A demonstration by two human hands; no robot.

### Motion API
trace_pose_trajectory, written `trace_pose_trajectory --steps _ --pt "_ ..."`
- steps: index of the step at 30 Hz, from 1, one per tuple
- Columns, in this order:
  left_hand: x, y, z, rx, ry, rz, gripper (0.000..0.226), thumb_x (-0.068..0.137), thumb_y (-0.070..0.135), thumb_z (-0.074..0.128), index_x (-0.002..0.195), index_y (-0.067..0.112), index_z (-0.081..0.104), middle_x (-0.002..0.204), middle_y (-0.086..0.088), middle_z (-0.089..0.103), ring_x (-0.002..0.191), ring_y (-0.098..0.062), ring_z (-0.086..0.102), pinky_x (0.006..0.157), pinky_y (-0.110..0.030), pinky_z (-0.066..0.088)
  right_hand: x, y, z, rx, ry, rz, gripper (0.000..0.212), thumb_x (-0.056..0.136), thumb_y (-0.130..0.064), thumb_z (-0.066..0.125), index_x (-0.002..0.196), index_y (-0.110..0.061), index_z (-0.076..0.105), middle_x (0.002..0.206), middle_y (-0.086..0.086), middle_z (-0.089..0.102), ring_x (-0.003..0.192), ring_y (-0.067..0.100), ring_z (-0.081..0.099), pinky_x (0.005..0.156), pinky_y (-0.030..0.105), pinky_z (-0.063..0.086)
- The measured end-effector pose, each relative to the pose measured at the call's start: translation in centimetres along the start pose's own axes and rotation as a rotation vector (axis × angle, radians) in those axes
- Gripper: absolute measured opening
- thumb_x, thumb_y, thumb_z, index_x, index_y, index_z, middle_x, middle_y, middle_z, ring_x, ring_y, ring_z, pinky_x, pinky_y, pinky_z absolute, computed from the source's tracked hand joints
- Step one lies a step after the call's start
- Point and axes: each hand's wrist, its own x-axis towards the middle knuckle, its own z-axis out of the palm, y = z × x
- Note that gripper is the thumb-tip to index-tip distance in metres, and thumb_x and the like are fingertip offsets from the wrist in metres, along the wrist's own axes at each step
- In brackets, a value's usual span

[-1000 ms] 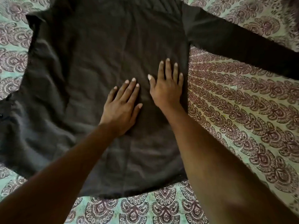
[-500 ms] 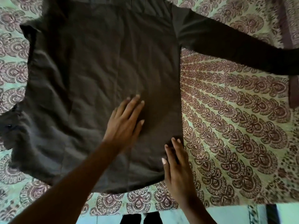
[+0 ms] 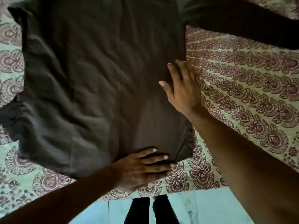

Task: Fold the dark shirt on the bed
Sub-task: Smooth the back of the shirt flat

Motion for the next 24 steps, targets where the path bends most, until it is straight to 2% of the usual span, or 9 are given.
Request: trace_pose_trajectory --steps 2,4,6,9,13,16,20,22,24 --pt "-1.5 -0.2 -0.2 -0.064 0.064 -0.006 0.059 0.106 0.035 0.042 0.161 0.017 0.028 0.172 -0.005 0.011 0.16 -0.025 0.009 0.123 -0.05 0.027 -1.8 -0.5 0.6 -0.03 -0.14 -0.109 0.068 0.103 -0.065 0.035 0.156 -0.022 0.039 0.165 0.012 0.031 0.153 0.033 0.029 0.117 0.056 0.032" --pt "-2.4 -2.0 -1.0 -0.101 0.184 -0.148 0.059 0.102 0.035 0.057 0.154 0.013 0.043 0.167 -0.009 0.029 0.156 -0.027 0.026 0.119 -0.05 0.034 -5.2 -0.5 0.5 -0.06 -0.232 -0.162 0.069 0.104 -0.065 0.032 0.162 -0.027 0.026 0.171 0.009 0.015 0.158 0.028 0.014 0.123 0.054 0.021" --pt "-2.4 -5.0 -2.6 -0.09 0.283 -0.342 0.054 0.103 0.036 0.055 0.151 0.011 0.049 0.164 -0.011 0.037 0.151 -0.028 0.036 0.117 -0.05 0.038 -9.2 -0.4 -0.5 -0.06 -0.283 -0.149 0.07 0.104 -0.064 0.032 0.163 -0.028 0.02 0.172 0.008 0.006 0.159 0.027 0.006 0.125 0.053 0.016" --pt "-1.1 -10.4 -5.0 -0.044 0.207 -0.489 0.068 0.103 0.048 0.045 0.16 0.013 0.031 0.169 -0.01 0.023 0.156 -0.028 0.026 0.121 -0.05 0.031 -15.4 -0.6 -2.8 -0.083 -0.391 -0.178 0.075 0.101 -0.066 0.035 0.164 -0.028 0.016 0.172 0.01 0.002 0.159 0.029 0.003 0.123 0.057 0.018" --pt "0.3 -12.5 -4.9 0.039 0.065 -0.434 0.085 0.098 0.064 0.035 0.165 0.018 0.008 0.173 -0.008 0.002 0.16 -0.028 0.003 0.125 -0.055 0.016 -19.3 0.7 -5.2 -0.022 -0.469 -0.339 0.072 0.101 -0.063 0.041 0.162 -0.031 0.022 0.172 0.01 0.007 0.159 0.03 0.008 0.121 0.058 0.026" --pt "-0.1 -10.3 -4.2 0.022 0.049 -0.27 0.089 0.096 0.069 0.036 0.165 0.018 0.01 0.173 -0.009 0.0 0.16 -0.027 -0.001 0.125 -0.056 0.012 -16.3 2.3 -5.3 0.019 -0.374 -0.304 0.066 0.104 -0.055 0.042 0.16 -0.024 0.031 0.171 0.013 0.015 0.158 0.031 0.014 0.12 0.057 0.029" --pt "-1.1 -8.9 -3.9 0.005 0.019 -0.048 0.079 0.1 0.064 0.034 0.164 0.02 0.017 0.173 -0.005 0.005 0.16 -0.025 0.001 0.126 -0.052 0.014 -5.8 3.2 -2.6 0.019 -0.203 -0.284 0.062 0.107 -0.05 0.042 0.158 -0.014 0.035 0.169 0.015 0.02 0.158 0.032 0.016 0.119 0.056 0.032" --pt "-1.5 -10.0 -4.0 0.025 0.099 -0.063 0.069 0.104 0.057 0.034 0.161 0.017 0.029 0.171 -0.007 0.016 0.159 -0.026 0.015 0.124 -0.049 0.025 0.5 3.2 -0.8 0.01 -0.157 -0.275 0.064 0.107 -0.052 0.043 0.159 -0.014 0.034 0.169 0.016 0.02 0.158 0.034 0.015 0.12 0.055 0.032" --pt "-1.5 -12.4 -4.9 0.054 0.228 -0.208 0.058 0.106 0.048 0.041 0.154 0.015 0.044 0.166 -0.009 0.032 0.153 -0.026 0.033 0.12 -0.048 0.034 5.9 2.5 0.9 -0.029 -0.174 -0.23 0.069 0.105 -0.058 0.041 0.16 -0.017 0.032 0.17 0.016 0.017 0.158 0.035 0.013 0.122 0.055 0.029"
